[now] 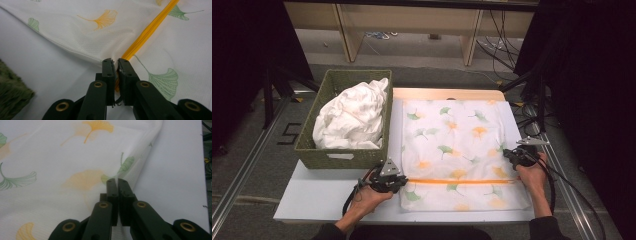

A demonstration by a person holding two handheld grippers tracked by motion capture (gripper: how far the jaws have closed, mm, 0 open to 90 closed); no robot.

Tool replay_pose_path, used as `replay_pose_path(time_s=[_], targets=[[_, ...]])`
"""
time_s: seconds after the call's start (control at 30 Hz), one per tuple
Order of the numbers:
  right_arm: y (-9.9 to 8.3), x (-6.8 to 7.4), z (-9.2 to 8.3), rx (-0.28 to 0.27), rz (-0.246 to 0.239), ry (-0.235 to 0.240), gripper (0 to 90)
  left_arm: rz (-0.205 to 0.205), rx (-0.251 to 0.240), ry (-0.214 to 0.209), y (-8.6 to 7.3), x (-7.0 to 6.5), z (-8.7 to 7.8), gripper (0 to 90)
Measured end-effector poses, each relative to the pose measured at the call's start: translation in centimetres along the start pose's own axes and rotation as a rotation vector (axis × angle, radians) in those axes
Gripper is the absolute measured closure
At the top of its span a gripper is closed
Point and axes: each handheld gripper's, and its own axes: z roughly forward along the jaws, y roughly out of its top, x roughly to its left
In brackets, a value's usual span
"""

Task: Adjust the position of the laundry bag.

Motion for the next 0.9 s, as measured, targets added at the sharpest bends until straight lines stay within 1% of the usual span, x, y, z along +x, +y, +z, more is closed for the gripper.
replay_pose_path(time_s=[0.03, 0.07, 0.1, 0.13, 0.17, 0.2, 0.23, 0.27, 0.3, 0.33, 0.37, 0.4, 0.43, 0.47, 0.5, 0.53, 0.63, 0.67, 0.7, 0.73, 0.77, 0.8, 0.83, 0.87, 0.9], targets=[[0.0, 0.0, 0.0, 0.0, 0.0, 0.0, 89.7, 0.0, 0.0, 0.0, 0.0, 0.0, 0.0, 83.4], [0.4, 0.5, 0.0, -0.001, -0.044, 0.013, 89.7, -0.012, 0.0, 0.005, -0.3, 0.3, -0.3, 83.4], [0.6, 0.9, 0.1, -0.005, -0.059, 0.014, 89.7, -0.013, 0.002, 0.008, -0.5, 0.5, -0.5, 83.4], [0.9, 1.4, 0.1, -0.005, -0.071, 0.023, 89.7, -0.021, 0.001, 0.006, -0.7, 0.6, -0.7, 83.3], [0.9, 1.4, 0.1, -0.005, -0.071, 0.023, 89.7, -0.021, 0.001, 0.006, -0.7, 0.6, -0.7, 83.3], [1.2, 2.2, 0.2, -0.01, -0.101, 0.026, 89.8, -0.027, 0.003, 0.015, -1.1, 0.9, -1.2, 83.3], [1.2, 2.2, 0.2, -0.01, -0.101, 0.026, 89.8, -0.027, 0.003, 0.015, -1.1, 0.9, -1.2, 83.3], [1.5, 3.0, 0.2, 0.014, -0.131, 0.031, 89.8, -0.031, 0.003, 0.016, -1.4, 1.1, -1.7, 83.3], [1.5, 3.2, 0.3, 0.006, -0.138, 0.03, 89.8, -0.03, 0.005, 0.018, -1.5, 1.2, -1.9, 83.3], [1.6, 3.4, 0.2, 0.015, -0.151, 0.035, 89.8, -0.025, 0.01, 0.021, -1.6, 1.3, -2.1, 83.3], [1.6, 3.4, 0.2, 0.015, -0.151, 0.035, 89.8, -0.025, 0.01, 0.021, -1.6, 1.3, -2.1, 83.3], [1.7, 3.6, 0.3, 0.005, -0.165, 0.037, 89.8, -0.031, 0.009, 0.02, -1.7, 1.3, -2.3, 83.3], [1.7, 3.9, 0.4, 0.017, -0.167, 0.041, 89.8, -0.031, 0.012, 0.017, -1.8, 1.3, -2.4, 83.2], [1.7, 4.0, 0.4, 0.022, -0.155, 0.043, 89.8, -0.02, 0.011, 0.014, -2.0, 1.4, -2.3, 83.1], [1.7, 4.0, 0.5, 0.019, -0.165, 0.039, 89.8, -0.027, 0.018, 0.015, -2.1, 1.3, -2.3, 83.1], [1.6, 4.0, 0.6, 0.024, -0.157, 0.04, 89.8, -0.041, 0.024, 0.016, -2.1, 1.3, -2.1, 83.1], [1.6, 4.1, 0.6, 0.031, -0.166, 0.041, 89.8, -0.041, 0.023, 0.019, -2.1, 1.3, -2.0, 83.0], [1.5, 4.2, 0.4, 0.04, -0.155, 0.036, 89.8, -0.036, 0.022, 0.021, -2.1, 1.3, -2.1, 83.0], [1.5, 4.0, 0.4, 0.038, -0.17, 0.036, 89.8, -0.034, 0.022, 0.023, -2.1, 1.3, -2.1, 82.9], [1.5, 4.0, 0.4, 0.038, -0.17, 0.036, 89.8, -0.034, 0.022, 0.023, -2.1, 1.3, -2.1, 82.9], [1.5, 3.8, 0.4, 0.031, -0.189, 0.034, 89.8, -0.04, 0.022, 0.026, -2.1, 1.5, -2.1, 82.9], [1.4, 3.8, 0.3, 0.043, -0.184, 0.03, 89.8, -0.041, 0.019, 0.023, -2.1, 1.6, -2.0, 82.8], [1.3, 3.8, 0.3, 0.04, -0.189, 0.027, 89.8, -0.049, 0.019, 0.022, -2.1, 1.7, -2.0, 82.8], [1.1, 3.8, 0.1, 0.054, -0.181, 0.026, 89.8, -0.052, 0.017, 0.018, -2.1, 1.6, -1.9, 82.7], [1.1, 3.8, 0.1, 0.054, -0.181, 0.026, 89.8, -0.052, 0.017, 0.018, -2.1, 1.6, -1.9, 82.7]])
